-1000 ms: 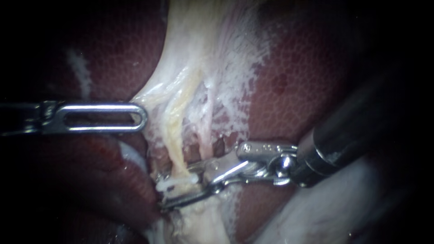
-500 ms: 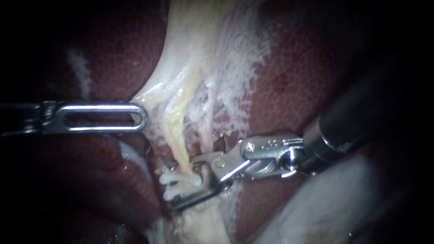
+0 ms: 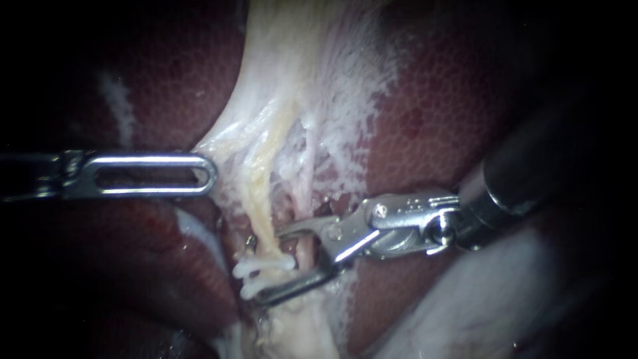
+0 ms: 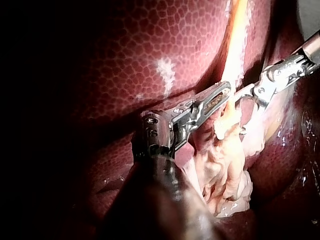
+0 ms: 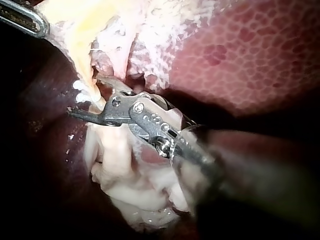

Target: Going back second clip left tube

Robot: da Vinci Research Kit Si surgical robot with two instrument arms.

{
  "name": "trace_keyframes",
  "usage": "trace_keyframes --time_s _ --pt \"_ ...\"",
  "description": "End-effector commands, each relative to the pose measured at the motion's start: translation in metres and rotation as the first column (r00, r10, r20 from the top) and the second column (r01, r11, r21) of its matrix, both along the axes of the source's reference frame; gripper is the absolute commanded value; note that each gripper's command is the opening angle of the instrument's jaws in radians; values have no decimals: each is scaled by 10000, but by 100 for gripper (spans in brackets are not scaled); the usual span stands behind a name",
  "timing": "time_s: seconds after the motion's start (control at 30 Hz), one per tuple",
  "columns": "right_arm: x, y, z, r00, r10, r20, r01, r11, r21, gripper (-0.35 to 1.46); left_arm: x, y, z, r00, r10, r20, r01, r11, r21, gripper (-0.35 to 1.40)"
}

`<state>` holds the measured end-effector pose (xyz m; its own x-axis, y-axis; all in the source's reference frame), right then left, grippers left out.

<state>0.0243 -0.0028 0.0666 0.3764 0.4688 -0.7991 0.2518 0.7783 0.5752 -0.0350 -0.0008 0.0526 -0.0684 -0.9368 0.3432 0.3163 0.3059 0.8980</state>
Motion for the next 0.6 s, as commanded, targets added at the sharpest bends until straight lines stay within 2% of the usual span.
trace_keyframes --time_s 0.03,0.33,0.6 --pt "-4 1 -1 10000 23 13 -23 10000 -9 60 0 0 0 10000 -1 -3 1 10000 0 -35" --pt "-51 14 -14 9997 223 136 -224 9997 20 60 -1 -1 1 10000 -5 -9 5 10000 -10 -35" --pt "-97 41 -35 9984 531 208 -527 9983 -231 60 -1 -2 3 10000 -5 -12 5 10000 -19 -35"
